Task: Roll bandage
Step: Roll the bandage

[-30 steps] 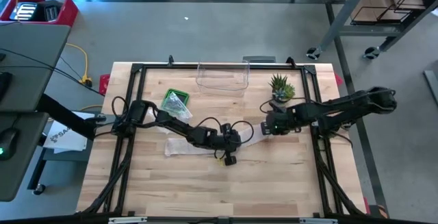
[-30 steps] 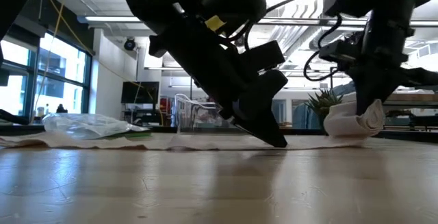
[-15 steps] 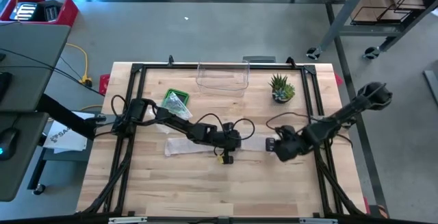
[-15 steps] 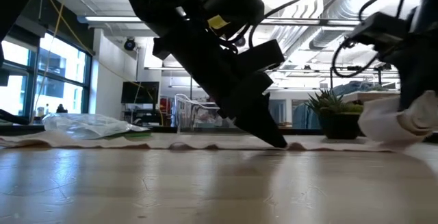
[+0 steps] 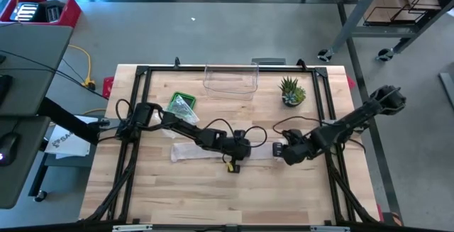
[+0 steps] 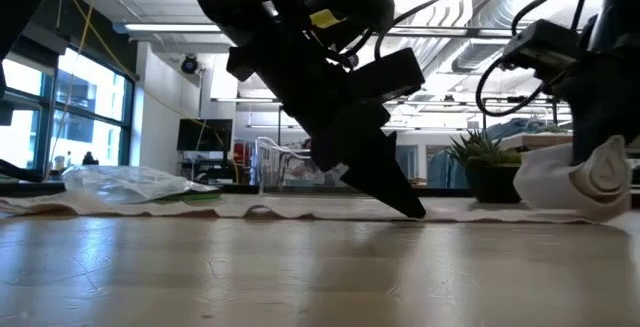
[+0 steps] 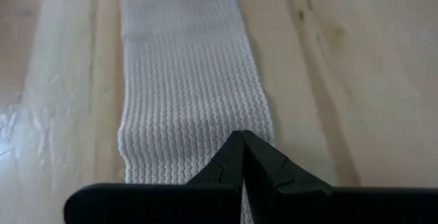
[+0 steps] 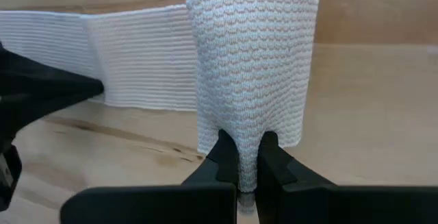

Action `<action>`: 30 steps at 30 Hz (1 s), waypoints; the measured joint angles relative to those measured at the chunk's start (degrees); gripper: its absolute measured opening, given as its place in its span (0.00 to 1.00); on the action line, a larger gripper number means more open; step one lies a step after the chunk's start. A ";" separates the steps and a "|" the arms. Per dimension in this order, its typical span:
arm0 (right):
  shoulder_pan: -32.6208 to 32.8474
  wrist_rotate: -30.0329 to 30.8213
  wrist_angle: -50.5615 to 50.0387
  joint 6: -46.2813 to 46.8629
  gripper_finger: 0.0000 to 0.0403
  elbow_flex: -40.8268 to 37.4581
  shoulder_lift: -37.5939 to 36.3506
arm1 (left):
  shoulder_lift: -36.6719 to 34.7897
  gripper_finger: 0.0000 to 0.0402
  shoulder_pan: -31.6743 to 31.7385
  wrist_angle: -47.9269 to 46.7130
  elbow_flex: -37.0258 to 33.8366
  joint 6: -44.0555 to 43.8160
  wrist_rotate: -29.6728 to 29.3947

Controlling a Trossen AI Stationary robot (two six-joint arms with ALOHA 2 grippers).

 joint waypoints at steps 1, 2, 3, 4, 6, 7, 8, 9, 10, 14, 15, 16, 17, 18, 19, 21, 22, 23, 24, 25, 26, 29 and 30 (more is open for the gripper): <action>-0.87 -0.61 0.06 -1.29 0.01 0.00 -0.19 | 0.00 0.00 0.00 -0.07 0.28 0.44 0.46; -1.51 -1.21 0.01 -2.63 0.01 0.00 -0.20 | 0.04 0.00 -0.06 -0.10 0.42 0.90 0.67; -1.96 -1.80 -0.34 -3.81 0.01 0.00 -0.20 | 0.05 0.00 -0.17 -0.12 0.52 1.06 0.86; -2.31 -2.03 -0.90 -4.65 0.01 0.00 -0.18 | 0.05 0.00 -0.26 -0.15 0.53 1.06 0.88; -3.03 -2.17 -2.01 -5.72 0.01 0.00 -0.20 | 0.05 0.00 -0.48 -0.76 0.58 -0.09 0.87; -3.27 -2.58 -2.80 -6.04 0.01 0.00 -0.18 | 0.05 0.00 -0.61 -1.30 0.60 -1.16 0.88; -3.54 -2.89 -3.61 -6.05 0.01 0.00 -0.18 | 0.02 0.00 -0.73 -1.65 0.64 -2.21 0.87; -3.83 -2.97 -3.86 -6.05 0.01 0.00 -0.20 | -0.02 0.00 -0.87 -1.94 0.64 -3.30 0.85; -4.10 -2.85 -3.61 -6.12 0.01 0.00 -0.18 | -0.02 0.00 -1.00 -2.00 0.64 -3.75 0.83; -4.93 -2.71 -1.63 -8.72 0.01 0.00 -0.18 | -0.02 0.00 -1.20 -1.08 0.64 -2.50 0.85; -5.17 -2.88 -1.25 -9.06 0.01 0.00 -0.18 | -0.02 0.00 -1.19 -0.87 0.64 -1.60 0.89; -5.27 -2.89 -1.29 -9.17 0.01 0.00 -0.19 | -0.02 0.00 -1.07 -0.58 0.61 -0.59 0.92; -5.41 -2.85 -1.36 -9.64 0.01 0.00 -0.18 | -0.02 0.00 -0.92 -0.22 0.60 0.35 1.06; -5.62 -2.80 -1.34 -10.11 0.01 0.00 -0.18 | -0.02 0.00 -0.74 -0.02 0.58 1.11 1.45; -5.83 -2.76 -1.43 -10.35 0.01 0.00 -0.18 | -0.02 0.00 -0.51 0.07 0.57 1.43 2.13; -6.13 -2.71 -1.49 -11.45 0.04 0.00 -0.19 | -0.02 0.00 -0.22 0.13 0.57 1.26 3.03; -6.11 -2.34 -1.50 -12.24 0.06 0.00 -0.19 | -0.01 0.00 -0.22 0.15 0.57 1.15 3.43; -6.14 -1.72 -1.54 -12.98 0.08 0.00 -0.20 | -0.02 0.00 -0.22 0.17 0.57 1.16 3.67; -6.14 -0.90 -1.55 -13.49 0.11 0.00 -0.20 | -0.02 0.00 -0.22 0.21 0.57 1.16 3.66; -6.13 -0.20 -1.64 -13.63 0.14 0.00 -0.20 | -0.02 0.00 -0.22 0.23 0.57 1.14 3.60; -6.11 0.57 -1.89 -13.65 0.17 0.00 -0.18 | -0.02 0.00 -0.22 0.23 0.57 1.14 3.56; -6.58 2.38 -1.85 -13.73 0.27 0.00 -0.18 | -0.02 0.00 -0.24 0.27 0.57 1.14 3.53; -6.95 2.39 -1.85 -14.54 0.31 0.00 -0.18 | -0.02 0.00 -0.24 0.29 0.57 1.14 3.53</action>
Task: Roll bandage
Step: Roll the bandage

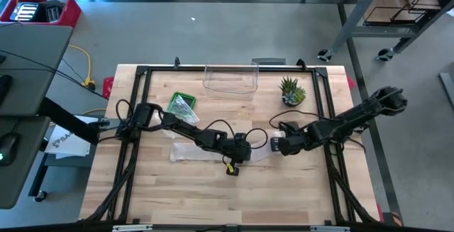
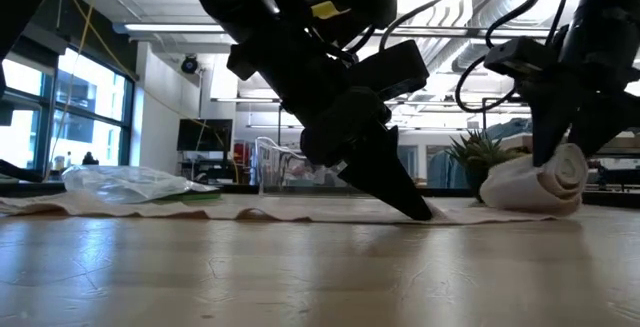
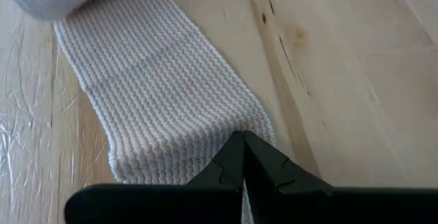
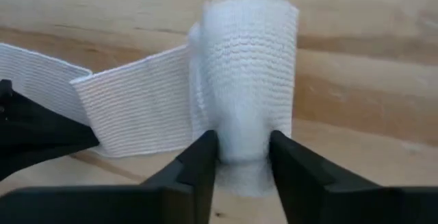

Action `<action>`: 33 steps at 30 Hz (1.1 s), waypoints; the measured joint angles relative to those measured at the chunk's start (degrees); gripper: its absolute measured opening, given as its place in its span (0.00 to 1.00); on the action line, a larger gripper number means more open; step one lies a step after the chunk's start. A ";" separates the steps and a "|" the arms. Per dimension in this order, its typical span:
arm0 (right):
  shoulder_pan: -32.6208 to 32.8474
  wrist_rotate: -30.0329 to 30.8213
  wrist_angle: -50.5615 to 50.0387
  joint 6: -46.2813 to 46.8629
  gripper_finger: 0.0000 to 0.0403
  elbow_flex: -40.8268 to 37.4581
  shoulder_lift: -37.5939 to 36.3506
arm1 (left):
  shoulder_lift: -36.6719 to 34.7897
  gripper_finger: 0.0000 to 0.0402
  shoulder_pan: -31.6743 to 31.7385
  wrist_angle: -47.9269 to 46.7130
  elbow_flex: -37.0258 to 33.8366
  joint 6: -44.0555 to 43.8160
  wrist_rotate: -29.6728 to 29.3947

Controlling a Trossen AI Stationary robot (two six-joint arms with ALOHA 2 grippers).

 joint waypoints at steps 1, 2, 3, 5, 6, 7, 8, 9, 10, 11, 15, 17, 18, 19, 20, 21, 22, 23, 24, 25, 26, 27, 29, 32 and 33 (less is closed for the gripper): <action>-0.38 -0.16 0.12 -0.88 0.34 0.00 0.00 | 0.00 0.00 0.00 0.02 0.00 -0.01 -0.04; -0.70 -0.69 0.56 -2.08 0.37 0.00 0.00 | 0.00 0.00 0.00 0.05 0.00 -0.02 -0.03; -1.06 -1.54 1.25 -3.52 0.40 0.01 0.00 | 0.00 0.00 0.00 0.07 0.00 -0.02 -0.01; -1.79 -2.99 1.73 -6.54 0.44 0.72 0.00 | 0.00 0.00 0.00 0.09 0.00 -0.04 -0.03; -2.08 -3.55 1.87 -8.05 0.45 1.28 0.00 | 0.00 0.00 0.00 0.09 0.02 -0.04 -0.09; -2.32 -3.88 1.93 -9.56 0.45 1.84 0.00 | 0.00 0.00 0.00 0.07 0.02 -0.04 -0.10; -2.49 -3.88 1.94 -10.96 0.46 2.37 0.00 | 0.00 0.00 0.00 0.00 0.02 -0.05 -0.12; -2.71 -3.82 1.96 -12.22 0.46 2.83 0.00 | 0.00 0.00 0.00 -0.07 0.03 -0.13 -0.15; -2.93 -3.77 2.40 -13.32 0.46 3.15 0.00 | 0.00 0.00 0.01 -0.09 0.04 -0.18 -0.17; -3.24 -3.88 2.92 -14.12 0.46 3.32 0.00 | 0.00 0.00 0.02 -0.09 0.04 -0.26 -0.21; -4.34 -2.79 2.16 -15.19 0.46 3.39 -0.37 | 0.00 0.00 0.02 -0.28 0.07 -1.07 -0.25; -4.68 -1.29 -0.47 -13.41 0.46 3.41 -1.54 | -0.04 0.00 0.02 -0.65 0.08 -1.07 -0.25; -4.79 -1.02 -3.16 -11.48 0.46 3.41 -2.17 | -0.07 0.00 0.02 -0.80 0.11 -1.09 -0.25; -5.07 -1.02 -5.89 -9.55 0.46 3.41 -2.84 | -0.07 0.00 0.02 -0.89 0.11 -1.09 -0.25; -5.41 -1.35 -8.35 -8.29 0.46 3.41 -3.49 | -0.08 0.00 0.02 -0.99 0.11 -1.13 -0.17; -5.93 -2.12 -10.97 -7.82 0.46 3.41 -4.19 | -0.09 0.00 0.02 -1.09 0.13 -1.27 -0.09; -6.52 -2.91 -13.91 -7.80 0.46 3.41 -4.90 | -0.09 0.00 0.01 -1.16 0.13 -1.52 0.01; -7.01 -3.05 -17.28 -7.58 0.46 3.41 -5.50 | -0.10 0.00 0.00 -1.26 0.13 -1.59 0.09; -7.51 -3.02 -20.66 -7.31 0.45 3.38 -6.06 | -0.11 0.00 0.00 -1.33 0.13 -1.63 0.10; -8.16 -2.81 -23.10 -7.21 0.44 3.22 -6.79 | -0.11 0.00 0.00 -1.33 0.13 -1.64 0.07; -9.02 -2.92 -23.94 -8.17 0.42 2.68 -7.79 | -0.11 0.00 0.00 -1.35 0.13 -1.62 0.10; -10.03 -3.49 -23.58 -10.00 0.39 1.85 -8.69 | -0.11 0.00 0.00 -1.36 0.13 -1.62 0.12; -11.89 -6.00 -19.97 -14.17 0.28 -0.70 -9.83 | -0.11 0.00 0.00 -1.36 0.13 -1.53 0.12; -13.48 -10.95 -10.88 -18.83 0.07 -6.02 -9.74 | -0.11 0.00 0.02 -1.36 0.13 -1.15 0.14; -13.80 -12.20 -6.83 -19.54 0.04 -7.97 -9.47 | -0.11 0.00 0.10 -1.38 0.13 -1.14 0.14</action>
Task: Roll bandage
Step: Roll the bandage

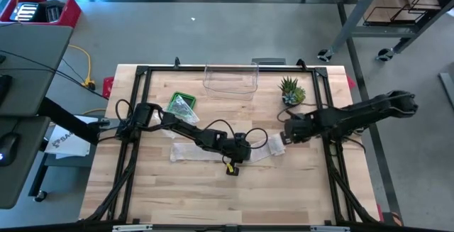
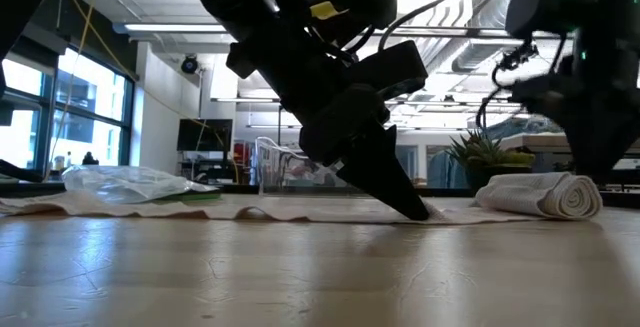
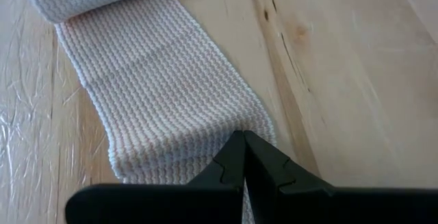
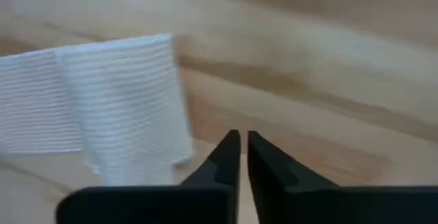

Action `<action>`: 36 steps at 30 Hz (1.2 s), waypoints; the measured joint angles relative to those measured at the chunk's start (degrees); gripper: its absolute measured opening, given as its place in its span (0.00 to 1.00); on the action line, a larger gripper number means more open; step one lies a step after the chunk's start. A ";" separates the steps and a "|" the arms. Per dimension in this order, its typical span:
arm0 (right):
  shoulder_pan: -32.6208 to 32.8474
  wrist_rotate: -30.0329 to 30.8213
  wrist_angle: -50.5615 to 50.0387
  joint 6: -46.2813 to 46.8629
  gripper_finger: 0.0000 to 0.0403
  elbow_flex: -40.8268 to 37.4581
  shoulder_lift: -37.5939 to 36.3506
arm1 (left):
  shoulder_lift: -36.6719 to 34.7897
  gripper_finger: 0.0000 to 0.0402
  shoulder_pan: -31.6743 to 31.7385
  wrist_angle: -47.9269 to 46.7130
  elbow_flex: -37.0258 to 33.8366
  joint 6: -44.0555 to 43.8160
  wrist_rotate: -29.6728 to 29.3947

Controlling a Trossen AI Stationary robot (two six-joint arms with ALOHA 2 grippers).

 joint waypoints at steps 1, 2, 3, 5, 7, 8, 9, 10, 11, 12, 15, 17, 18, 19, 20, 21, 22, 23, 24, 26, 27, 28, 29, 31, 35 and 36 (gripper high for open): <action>-0.24 -1.16 4.07 0.32 0.03 -1.65 0.32 | 0.00 0.00 0.03 -0.04 0.00 0.01 0.00; -0.37 -1.74 7.75 1.45 0.03 -3.19 0.82 | 0.00 0.00 0.08 -0.11 0.00 0.00 0.00; -0.39 -1.77 10.44 2.63 0.03 -4.46 1.31 | -0.01 0.00 0.11 -0.27 0.00 0.01 0.00; -0.39 -1.23 13.67 4.03 0.01 -5.96 2.20 | -0.02 0.00 0.28 -0.96 0.02 -0.83 0.03; -0.38 -0.94 15.23 4.86 0.01 -6.13 2.46 | -0.16 0.00 0.45 -2.67 0.13 -3.74 0.19; -0.37 -0.66 15.16 4.96 0.01 -6.13 2.51 | -0.36 0.00 0.47 -3.81 0.15 -5.39 0.21; -0.37 -0.41 14.90 4.84 0.01 -6.13 2.59 | -0.66 0.00 0.47 -4.95 0.17 -6.89 0.45; -0.37 -0.35 14.94 4.31 0.00 -6.12 2.60 | -0.83 0.00 0.48 -5.93 0.16 -8.07 0.83; -0.44 -0.38 15.18 4.04 0.00 -6.04 2.60 | -1.06 0.00 0.49 -6.58 0.15 -9.11 1.07; -0.52 -0.50 15.33 3.89 0.00 -6.00 2.60 | -1.30 0.00 0.49 -7.22 0.15 -9.88 1.11; -0.55 -0.70 15.25 3.46 0.00 -6.00 2.60 | -2.41 0.00 0.52 -10.29 0.03 -12.24 1.11; -0.55 -0.85 15.63 3.48 0.00 -6.00 2.59 | -3.06 0.00 0.72 -11.78 0.00 -13.97 1.03; -0.55 -0.90 15.85 3.48 0.00 -6.00 2.59 | -3.22 0.00 0.85 -12.40 -0.02 -14.86 1.07; -0.55 -0.90 16.18 3.49 0.00 -6.00 2.58 | -3.54 0.00 1.01 -12.88 -0.04 -15.55 1.18; -0.55 -0.93 16.45 3.49 0.00 -6.00 2.58 | -3.72 0.00 1.17 -13.47 -0.05 -16.11 1.18; -0.55 -1.09 16.49 3.49 0.00 -6.00 2.58 | -3.82 0.00 1.36 -13.73 -0.07 -16.56 1.16; -0.53 -1.30 16.97 3.49 0.00 -6.00 2.60 | -3.82 0.00 1.59 -13.64 -0.09 -16.96 1.25; -0.55 -1.65 17.66 3.50 0.00 -6.00 2.63 | -3.82 0.00 1.80 -13.47 -0.09 -17.07 1.25; -0.48 -1.82 18.43 3.61 0.00 -6.00 2.63 | -3.82 0.00 1.99 -13.46 -0.09 -17.44 1.31; 0.23 -2.03 20.25 4.92 0.00 -6.00 2.63 | -3.82 0.00 2.51 -13.49 -0.09 -19.14 1.86; 0.82 -1.63 20.98 5.60 0.00 -6.00 2.75 | -3.82 0.00 2.77 -13.55 -0.09 -20.16 2.62; 1.41 -1.10 21.53 6.13 0.00 -5.97 3.09 | -3.82 0.00 3.01 -13.62 -0.09 -21.11 3.47; 1.89 -0.72 21.58 6.47 0.00 -5.93 3.58 | -3.82 0.00 3.22 -13.73 -0.09 -21.84 4.43; 2.60 -0.57 21.07 7.41 0.00 -5.93 4.91 | -3.82 0.00 3.50 -14.09 -0.08 -22.58 5.78; 4.12 -0.79 22.77 7.70 0.00 -5.82 8.18 | -3.82 0.00 3.71 -14.33 -0.07 -20.01 5.85; 4.45 -0.44 23.78 8.12 0.00 -5.80 8.93 | -3.82 0.00 3.69 -14.28 -0.07 -19.09 5.72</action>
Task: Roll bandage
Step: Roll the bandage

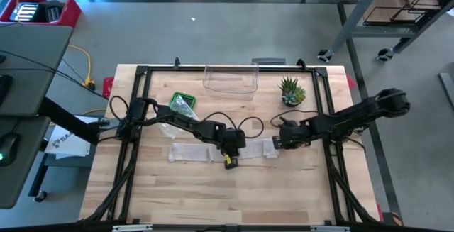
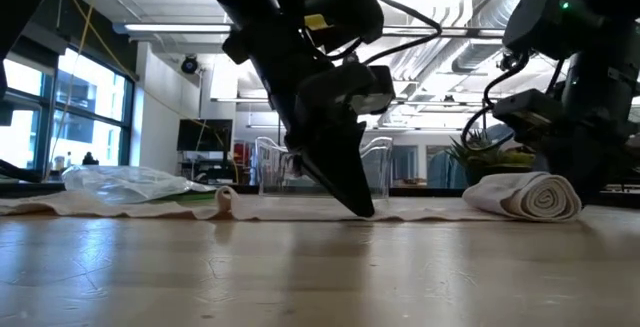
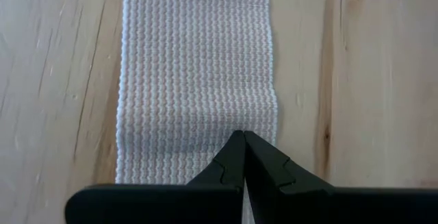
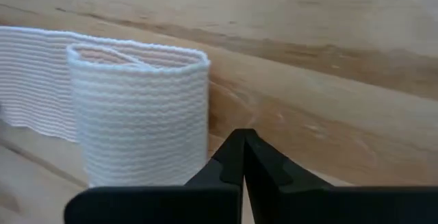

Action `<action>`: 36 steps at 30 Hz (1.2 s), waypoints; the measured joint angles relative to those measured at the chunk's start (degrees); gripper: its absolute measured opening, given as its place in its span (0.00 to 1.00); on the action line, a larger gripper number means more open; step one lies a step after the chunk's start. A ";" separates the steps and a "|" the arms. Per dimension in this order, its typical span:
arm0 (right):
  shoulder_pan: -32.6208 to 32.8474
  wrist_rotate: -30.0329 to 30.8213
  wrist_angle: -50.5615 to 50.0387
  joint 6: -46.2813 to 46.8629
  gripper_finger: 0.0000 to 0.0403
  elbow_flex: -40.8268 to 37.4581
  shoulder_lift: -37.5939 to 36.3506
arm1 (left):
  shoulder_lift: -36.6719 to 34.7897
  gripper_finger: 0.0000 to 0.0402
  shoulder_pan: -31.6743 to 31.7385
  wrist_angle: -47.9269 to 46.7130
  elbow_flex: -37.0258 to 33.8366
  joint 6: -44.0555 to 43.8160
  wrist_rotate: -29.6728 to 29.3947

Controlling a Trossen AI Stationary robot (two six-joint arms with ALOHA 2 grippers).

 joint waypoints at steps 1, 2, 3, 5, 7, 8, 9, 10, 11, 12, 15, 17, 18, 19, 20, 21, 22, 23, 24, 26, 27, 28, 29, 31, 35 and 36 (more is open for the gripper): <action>0.30 0.41 1.10 0.66 0.00 0.00 0.71 | 0.00 0.00 -0.01 0.01 0.00 0.77 -0.15; 0.51 0.69 2.24 0.97 0.00 -0.01 1.34 | 0.00 0.00 -0.01 0.00 0.00 1.20 -0.27; 0.68 0.96 3.31 1.48 0.00 -0.02 1.88 | 0.00 0.00 -0.01 -0.04 0.00 1.54 -0.27; 0.71 1.07 4.95 2.56 0.00 -0.03 2.50 | 0.00 0.00 -0.01 -0.12 0.00 1.65 -0.25; 0.71 1.20 5.57 3.24 0.00 -0.07 2.63 | 0.00 0.00 -0.01 -0.14 0.00 1.65 -0.34; 0.71 1.29 5.94 3.58 0.00 -0.09 2.55 | 0.00 0.00 -0.01 -0.16 0.00 1.65 -0.34; 0.71 1.33 6.51 3.78 0.00 -0.13 2.37 | 0.00 0.00 -0.01 -0.20 0.01 1.66 -0.34; 0.71 1.35 7.33 3.81 0.00 -0.21 2.26 | 0.00 0.00 -0.01 -0.23 0.02 1.69 -0.35; 0.71 1.41 8.40 3.82 0.00 -0.24 2.16 | 0.00 0.00 -0.02 -0.24 0.02 1.69 -0.43; 0.72 1.42 9.72 3.91 0.00 -0.27 2.13 | 0.00 0.00 -0.03 -0.25 0.02 1.67 -0.58; 0.75 1.42 14.18 4.49 0.00 -0.17 2.02 | 0.00 0.00 -0.08 -0.25 0.04 1.68 -0.95; 0.75 1.56 17.00 4.62 0.00 -0.20 2.11 | 0.00 0.00 -0.08 -0.25 0.04 1.67 -0.98; 0.75 1.88 18.57 4.60 0.00 -0.20 2.09 | 0.00 0.00 -0.08 -0.23 0.04 1.67 -1.02; 0.75 1.98 19.78 4.60 0.00 -0.20 2.06 | 0.00 0.00 -0.08 -0.23 0.04 1.67 -0.99; 0.75 2.00 20.60 4.60 0.00 -0.20 2.06 | 0.00 0.00 -0.08 -0.23 0.04 1.67 -0.99; 0.75 2.05 21.20 4.60 0.00 -0.20 2.06 | 0.00 0.00 -0.08 -0.23 0.04 1.68 -1.02; 0.75 2.13 21.64 4.59 0.00 -0.20 2.06 | 0.00 0.00 -0.08 -0.23 0.04 1.69 -1.04; 0.75 2.16 21.74 4.58 0.00 -0.20 2.06 | 0.00 0.00 -0.08 -0.25 0.04 1.69 -1.04; 0.75 2.16 21.62 4.60 0.00 -0.20 2.06 | 0.00 0.00 -0.08 -0.34 0.04 1.68 -1.04; 0.75 2.20 21.66 4.56 0.00 -0.20 2.06 | 0.00 0.00 -0.08 -0.61 0.04 1.67 -1.04; 0.75 2.39 21.90 4.55 0.00 -0.20 2.06 | 0.00 0.00 -0.08 -0.70 0.04 1.67 -1.04; 0.75 2.52 22.10 4.63 0.00 -0.20 2.08 | 0.00 0.00 -0.08 -0.77 0.04 1.67 -1.02; 0.75 2.79 22.44 4.79 0.00 -0.20 2.08 | 0.00 0.00 -0.05 -0.95 0.07 1.65 -1.04; 0.75 3.48 23.85 3.85 0.00 -0.20 2.05 | -0.02 0.00 -0.03 -1.43 0.11 1.63 -1.02; 0.75 3.48 22.82 2.02 0.00 -0.17 0.85 | -0.04 0.00 -0.01 -1.87 0.11 1.50 -0.13; 0.75 3.54 21.89 2.02 0.00 -0.17 0.60 | -0.04 0.00 0.01 -2.04 0.11 0.88 0.40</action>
